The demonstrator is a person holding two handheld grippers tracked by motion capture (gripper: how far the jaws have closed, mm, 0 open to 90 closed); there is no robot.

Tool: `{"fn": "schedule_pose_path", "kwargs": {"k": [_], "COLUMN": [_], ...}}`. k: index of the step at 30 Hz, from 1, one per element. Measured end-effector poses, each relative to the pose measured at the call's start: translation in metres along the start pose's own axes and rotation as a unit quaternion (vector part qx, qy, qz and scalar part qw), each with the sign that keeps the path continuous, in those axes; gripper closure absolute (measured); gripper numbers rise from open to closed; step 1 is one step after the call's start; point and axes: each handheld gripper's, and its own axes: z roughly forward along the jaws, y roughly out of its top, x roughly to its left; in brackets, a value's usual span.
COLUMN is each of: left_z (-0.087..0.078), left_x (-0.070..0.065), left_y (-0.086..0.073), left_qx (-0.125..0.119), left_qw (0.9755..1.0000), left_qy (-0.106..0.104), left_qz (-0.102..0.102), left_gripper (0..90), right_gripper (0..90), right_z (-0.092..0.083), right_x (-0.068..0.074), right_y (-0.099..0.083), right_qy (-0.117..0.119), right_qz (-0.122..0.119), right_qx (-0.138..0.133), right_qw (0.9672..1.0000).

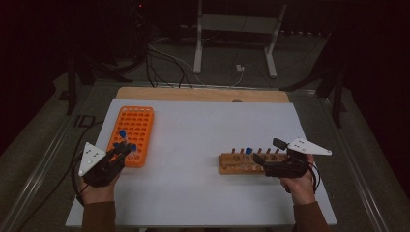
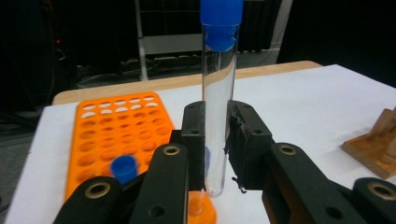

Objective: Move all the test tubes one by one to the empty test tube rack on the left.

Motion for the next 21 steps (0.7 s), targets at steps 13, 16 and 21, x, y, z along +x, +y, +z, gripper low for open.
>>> {"fn": "schedule_pose_path", "kwargs": {"k": [13,16,21], "left_z": [-0.013,-0.013,-0.008], "left_x": [0.018,0.022,0.028], "left_y": [-0.009,-0.013,-0.020], "left_qx": [0.008,0.010,0.019], "left_qw": [0.9987,0.9981,0.9969], "left_qy": [0.050,0.060,0.077], "left_qz": [0.001,-0.002,-0.005], "left_gripper": [77.1,77.1,77.1], "right_gripper": [1.7,1.7,1.7], "right_z": [-0.002,-0.002,-0.002], "right_x": [-0.001,0.000,0.001], "right_y": [0.001,0.001,0.001], "right_qy": [0.000,0.001,0.003], "right_qz": [0.000,0.000,-0.003], "right_qx": [-0.002,-0.002,-0.003], "right_qw": [1.0000,1.0000,1.0000]}}
